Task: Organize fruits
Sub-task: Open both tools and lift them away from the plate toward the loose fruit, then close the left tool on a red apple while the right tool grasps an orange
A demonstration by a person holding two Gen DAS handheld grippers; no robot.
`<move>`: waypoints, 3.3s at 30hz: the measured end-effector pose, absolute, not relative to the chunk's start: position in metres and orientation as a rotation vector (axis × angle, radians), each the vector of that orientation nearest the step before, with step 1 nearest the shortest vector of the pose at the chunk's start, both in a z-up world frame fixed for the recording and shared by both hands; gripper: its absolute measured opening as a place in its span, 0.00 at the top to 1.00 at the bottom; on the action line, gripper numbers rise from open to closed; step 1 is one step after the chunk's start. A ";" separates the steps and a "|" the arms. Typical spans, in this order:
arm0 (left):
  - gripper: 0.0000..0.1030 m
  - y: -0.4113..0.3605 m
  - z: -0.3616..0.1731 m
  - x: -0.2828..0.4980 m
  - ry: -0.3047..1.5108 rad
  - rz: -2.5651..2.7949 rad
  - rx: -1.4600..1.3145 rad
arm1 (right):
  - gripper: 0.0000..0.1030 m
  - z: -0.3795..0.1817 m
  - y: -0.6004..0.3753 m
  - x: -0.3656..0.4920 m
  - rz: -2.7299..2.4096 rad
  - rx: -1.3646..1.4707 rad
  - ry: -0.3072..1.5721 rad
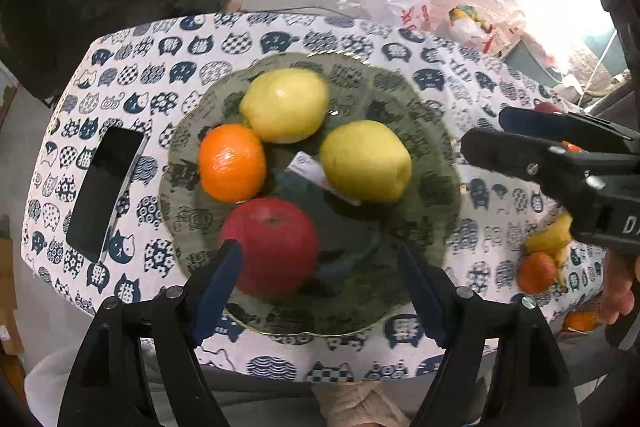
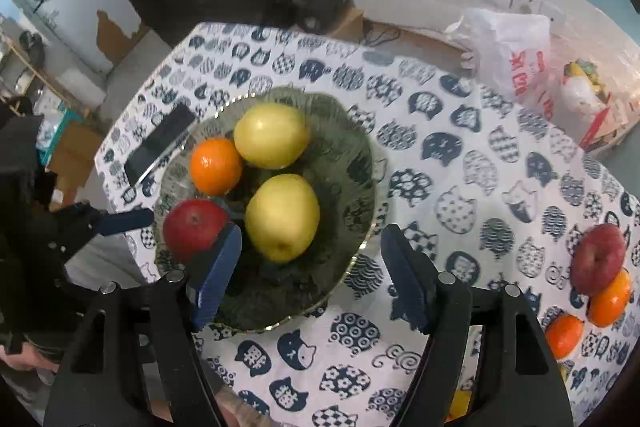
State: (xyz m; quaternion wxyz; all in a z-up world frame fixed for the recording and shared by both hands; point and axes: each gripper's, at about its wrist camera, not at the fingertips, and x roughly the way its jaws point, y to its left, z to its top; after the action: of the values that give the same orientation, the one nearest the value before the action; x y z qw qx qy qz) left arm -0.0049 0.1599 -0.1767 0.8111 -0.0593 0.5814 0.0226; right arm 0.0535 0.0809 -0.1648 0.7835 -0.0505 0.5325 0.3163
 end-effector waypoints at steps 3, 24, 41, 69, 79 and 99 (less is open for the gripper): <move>0.22 0.147 -0.169 -0.003 1.224 0.030 -0.115 | 0.27 -0.150 0.066 0.052 0.640 -0.124 1.117; 0.21 0.069 -0.116 0.011 1.113 -0.052 -0.030 | 0.19 -0.081 -0.038 0.032 0.464 -0.160 0.955; 0.15 0.011 -0.098 0.027 1.063 -0.092 0.065 | 0.18 -0.073 -0.102 0.026 0.386 -0.131 0.959; 0.15 -0.067 -0.138 0.095 1.129 -0.179 0.163 | 0.18 -0.126 -0.200 0.062 0.220 -0.058 1.080; 0.15 -0.082 -0.174 0.123 1.177 -0.200 0.191 | 0.18 -0.181 -0.217 0.089 0.197 -0.027 1.191; 0.15 -0.077 -0.214 0.150 1.272 -0.203 0.141 | 0.18 -0.248 -0.214 0.124 0.209 -0.065 1.268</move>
State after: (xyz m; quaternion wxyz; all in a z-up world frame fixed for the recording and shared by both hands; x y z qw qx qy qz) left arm 0.1504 -0.0767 -0.2138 0.7974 0.0655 0.5924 -0.0946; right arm 0.1238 -0.2139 -0.2479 0.8001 -0.0304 0.5912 0.0974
